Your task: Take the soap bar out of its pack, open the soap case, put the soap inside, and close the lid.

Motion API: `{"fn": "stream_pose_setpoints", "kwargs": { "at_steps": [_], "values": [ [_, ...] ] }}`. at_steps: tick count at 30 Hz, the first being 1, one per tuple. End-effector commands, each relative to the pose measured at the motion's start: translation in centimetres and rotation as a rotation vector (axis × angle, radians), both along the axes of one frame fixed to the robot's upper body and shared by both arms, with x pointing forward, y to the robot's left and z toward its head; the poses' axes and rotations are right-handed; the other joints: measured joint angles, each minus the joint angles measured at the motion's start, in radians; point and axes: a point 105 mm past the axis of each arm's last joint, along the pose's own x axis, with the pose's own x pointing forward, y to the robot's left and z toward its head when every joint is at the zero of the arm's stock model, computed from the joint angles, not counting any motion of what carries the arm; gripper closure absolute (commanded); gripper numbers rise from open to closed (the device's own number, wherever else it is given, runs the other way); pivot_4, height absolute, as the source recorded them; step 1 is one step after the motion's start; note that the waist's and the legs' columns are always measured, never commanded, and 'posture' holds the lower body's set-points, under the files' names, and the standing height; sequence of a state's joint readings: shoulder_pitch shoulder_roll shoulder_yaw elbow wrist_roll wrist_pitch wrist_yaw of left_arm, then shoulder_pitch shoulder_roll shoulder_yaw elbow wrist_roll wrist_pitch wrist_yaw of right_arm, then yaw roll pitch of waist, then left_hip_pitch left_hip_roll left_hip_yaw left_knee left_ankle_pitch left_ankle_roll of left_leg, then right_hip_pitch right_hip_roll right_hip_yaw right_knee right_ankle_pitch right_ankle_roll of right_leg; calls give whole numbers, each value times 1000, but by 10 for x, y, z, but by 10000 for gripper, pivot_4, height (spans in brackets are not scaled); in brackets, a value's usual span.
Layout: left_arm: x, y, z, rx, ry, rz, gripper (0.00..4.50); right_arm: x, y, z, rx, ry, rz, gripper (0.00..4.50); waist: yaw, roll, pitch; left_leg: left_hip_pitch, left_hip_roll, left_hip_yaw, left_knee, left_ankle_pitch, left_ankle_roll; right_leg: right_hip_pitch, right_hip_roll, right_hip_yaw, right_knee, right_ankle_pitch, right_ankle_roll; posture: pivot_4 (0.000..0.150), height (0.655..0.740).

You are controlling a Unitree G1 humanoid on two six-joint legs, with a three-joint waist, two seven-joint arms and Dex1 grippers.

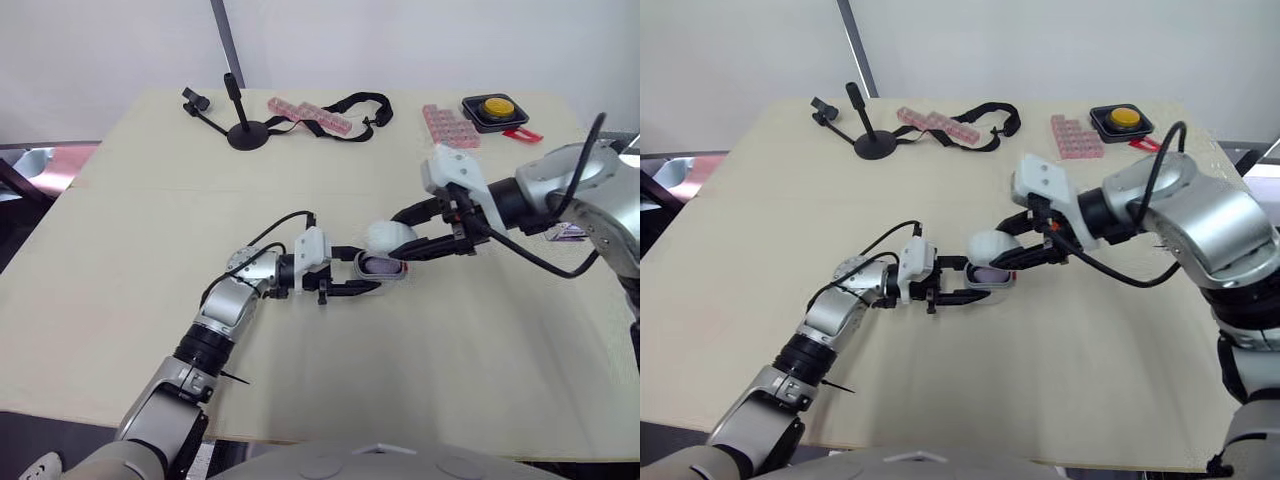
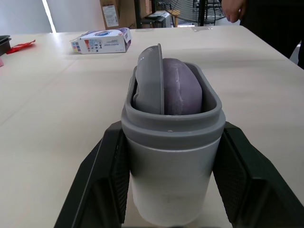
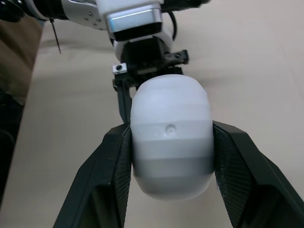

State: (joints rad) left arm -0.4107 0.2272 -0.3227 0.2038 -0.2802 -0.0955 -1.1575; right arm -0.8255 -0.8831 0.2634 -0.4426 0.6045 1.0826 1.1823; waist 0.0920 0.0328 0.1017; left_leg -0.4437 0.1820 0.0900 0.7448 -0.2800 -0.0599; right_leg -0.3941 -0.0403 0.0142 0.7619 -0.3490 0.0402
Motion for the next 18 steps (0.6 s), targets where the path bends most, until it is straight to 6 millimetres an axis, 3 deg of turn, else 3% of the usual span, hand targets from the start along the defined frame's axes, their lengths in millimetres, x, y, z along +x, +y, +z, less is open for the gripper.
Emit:
{"fn": "stream_pose_setpoints", "kwargs": {
  "at_steps": [1, 18],
  "values": [
    [3, 4, 4, -7, -20, 20, 25940, -4, 6, 0, -33, -28, 35, 25461, 3, 0, 0, 0, 0, 0, 0, 2, -3, 0, 0, 0, 0, 0, 0, 1500, 7096],
    [2, 6, 3, -2, -15, 25, 25940, 2, 11, -15, -121, -73, 52, 25461, 18, 0, 0, 0, 0, 2, 0, 2, -4, 0, 1, 3, -1, 0, 0, 1500, 7096]
  ]
}}
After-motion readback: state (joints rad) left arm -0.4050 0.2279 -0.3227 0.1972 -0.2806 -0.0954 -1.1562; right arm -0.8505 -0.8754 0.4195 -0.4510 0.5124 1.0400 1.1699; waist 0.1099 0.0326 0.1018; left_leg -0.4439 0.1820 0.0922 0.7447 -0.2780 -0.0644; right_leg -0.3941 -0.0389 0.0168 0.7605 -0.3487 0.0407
